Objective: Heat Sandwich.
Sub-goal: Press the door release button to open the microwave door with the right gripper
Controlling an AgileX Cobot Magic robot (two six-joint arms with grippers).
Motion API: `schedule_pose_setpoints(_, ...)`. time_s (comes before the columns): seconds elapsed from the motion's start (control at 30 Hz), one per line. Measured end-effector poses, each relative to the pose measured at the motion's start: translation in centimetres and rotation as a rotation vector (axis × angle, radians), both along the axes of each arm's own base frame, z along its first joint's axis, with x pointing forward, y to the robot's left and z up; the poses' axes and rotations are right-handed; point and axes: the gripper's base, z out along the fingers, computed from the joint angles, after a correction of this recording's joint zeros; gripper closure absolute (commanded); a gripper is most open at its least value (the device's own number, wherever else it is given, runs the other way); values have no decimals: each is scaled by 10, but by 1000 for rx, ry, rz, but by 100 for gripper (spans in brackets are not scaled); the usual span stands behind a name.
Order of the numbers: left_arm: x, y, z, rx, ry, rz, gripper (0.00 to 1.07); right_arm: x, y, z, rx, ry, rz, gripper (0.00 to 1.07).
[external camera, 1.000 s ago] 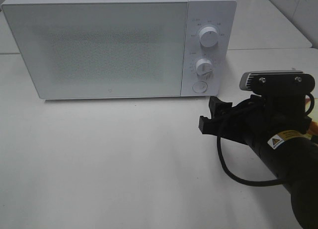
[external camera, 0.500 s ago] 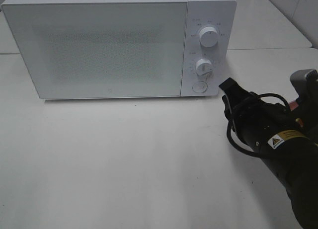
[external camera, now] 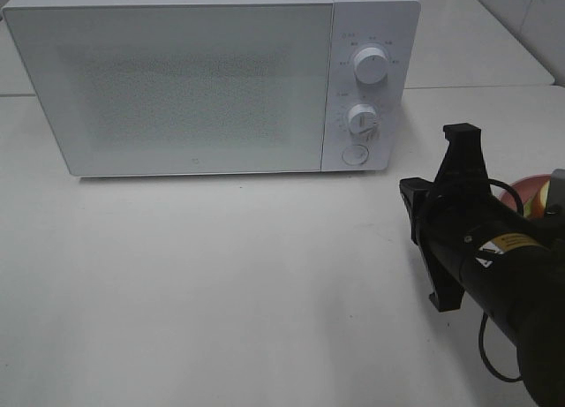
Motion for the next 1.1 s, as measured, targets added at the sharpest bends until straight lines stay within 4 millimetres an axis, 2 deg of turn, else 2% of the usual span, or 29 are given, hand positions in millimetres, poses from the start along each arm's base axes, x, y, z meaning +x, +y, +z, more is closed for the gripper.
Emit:
schedule_pose_setpoints(0.27, 0, 0, 0, 0, 0, 0, 9, 3, 5, -9, 16, 38, -11, 107)
schedule_pose_setpoints(0.57, 0, 0, 0, 0, 0, 0, 9, 19, 17, -23, 51, 76, -13, 107)
schedule_pose_setpoints(1.03, 0, 0, 0, 0, 0, 0, 9, 67, 24, -31, 58, 97, -3, 107)
schedule_pose_setpoints(1.1, 0, 0, 0, 0, 0, 0, 9, 80, 24, -32, 66, 105, -11, 107)
